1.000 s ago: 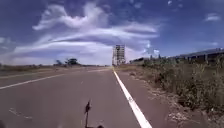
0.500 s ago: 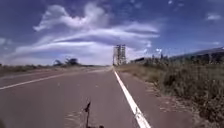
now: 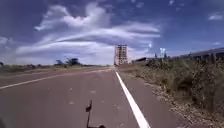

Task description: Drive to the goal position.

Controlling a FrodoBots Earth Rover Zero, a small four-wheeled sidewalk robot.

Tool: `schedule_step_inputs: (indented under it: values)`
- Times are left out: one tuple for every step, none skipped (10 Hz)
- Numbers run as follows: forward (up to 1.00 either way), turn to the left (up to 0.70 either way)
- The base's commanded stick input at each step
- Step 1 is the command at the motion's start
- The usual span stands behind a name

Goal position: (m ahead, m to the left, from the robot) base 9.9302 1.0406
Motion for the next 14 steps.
schedule_step_inputs:
  values:
    - [1.00, 0.33]
    - [1.00, 0.24]
    - [1.00, 0.00]
    - [1.00, 0.00]
    - [1.00, 0.00]
    - [1.00, 0.00]
    - [1.00, 0.00]
    - [1.00, 0.00]
    - [1.00, 0.00]
    - [1.00, 0.00]
    - [1.00, 0.00]
    - [1.00, 0.00]
    - [1.00, 0.00]
    - [1.00, 0.00]
